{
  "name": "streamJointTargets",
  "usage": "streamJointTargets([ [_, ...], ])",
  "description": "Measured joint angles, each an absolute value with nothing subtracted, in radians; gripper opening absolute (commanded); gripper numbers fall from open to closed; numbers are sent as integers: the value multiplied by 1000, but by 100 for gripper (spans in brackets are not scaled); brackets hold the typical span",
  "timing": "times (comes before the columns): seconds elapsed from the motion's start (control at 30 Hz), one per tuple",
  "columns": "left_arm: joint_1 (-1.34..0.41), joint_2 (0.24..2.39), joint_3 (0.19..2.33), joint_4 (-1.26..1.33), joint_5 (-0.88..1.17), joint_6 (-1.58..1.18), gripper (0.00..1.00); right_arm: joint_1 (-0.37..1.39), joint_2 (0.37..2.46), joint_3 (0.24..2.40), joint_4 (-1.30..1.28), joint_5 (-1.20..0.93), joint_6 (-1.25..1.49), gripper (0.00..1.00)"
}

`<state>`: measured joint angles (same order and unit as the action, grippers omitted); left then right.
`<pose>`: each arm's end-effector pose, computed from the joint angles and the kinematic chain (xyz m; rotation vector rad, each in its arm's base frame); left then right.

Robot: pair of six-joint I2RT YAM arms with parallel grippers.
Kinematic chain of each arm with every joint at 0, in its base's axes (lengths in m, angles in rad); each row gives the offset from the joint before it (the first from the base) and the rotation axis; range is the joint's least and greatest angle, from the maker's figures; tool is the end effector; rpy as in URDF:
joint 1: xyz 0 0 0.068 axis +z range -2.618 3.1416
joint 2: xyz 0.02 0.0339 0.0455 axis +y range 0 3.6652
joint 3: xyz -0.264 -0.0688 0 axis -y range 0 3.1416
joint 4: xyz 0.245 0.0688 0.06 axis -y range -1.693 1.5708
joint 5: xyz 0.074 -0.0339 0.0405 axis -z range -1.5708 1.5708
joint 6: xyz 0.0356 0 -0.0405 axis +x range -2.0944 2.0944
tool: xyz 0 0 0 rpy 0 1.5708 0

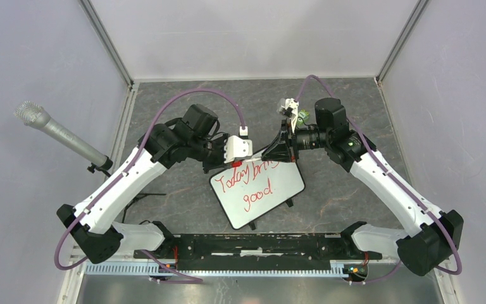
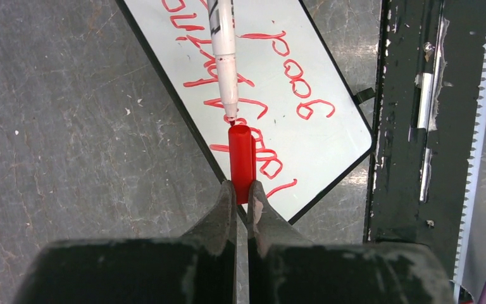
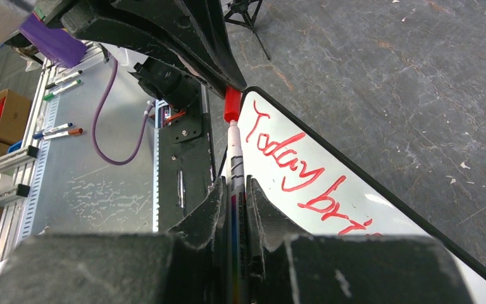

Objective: Write a sentence on the whiteboard
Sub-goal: Insert the whiteboard marker without the cap into the pen cap.

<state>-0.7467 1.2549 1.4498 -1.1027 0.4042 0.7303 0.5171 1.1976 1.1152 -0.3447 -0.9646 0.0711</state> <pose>0.1611 -0.1681 0.3866 1.7683 1.6871 -0.5064 0.2104 0.1533 0.3599 -1.0630 1.7417 1.3296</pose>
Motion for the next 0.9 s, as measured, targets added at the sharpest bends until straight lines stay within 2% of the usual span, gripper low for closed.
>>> streamJointTargets([
  [0.9, -754, 1272, 1450, -1113, 402, 730, 2, 553, 1205, 1115, -363, -952, 39, 0],
])
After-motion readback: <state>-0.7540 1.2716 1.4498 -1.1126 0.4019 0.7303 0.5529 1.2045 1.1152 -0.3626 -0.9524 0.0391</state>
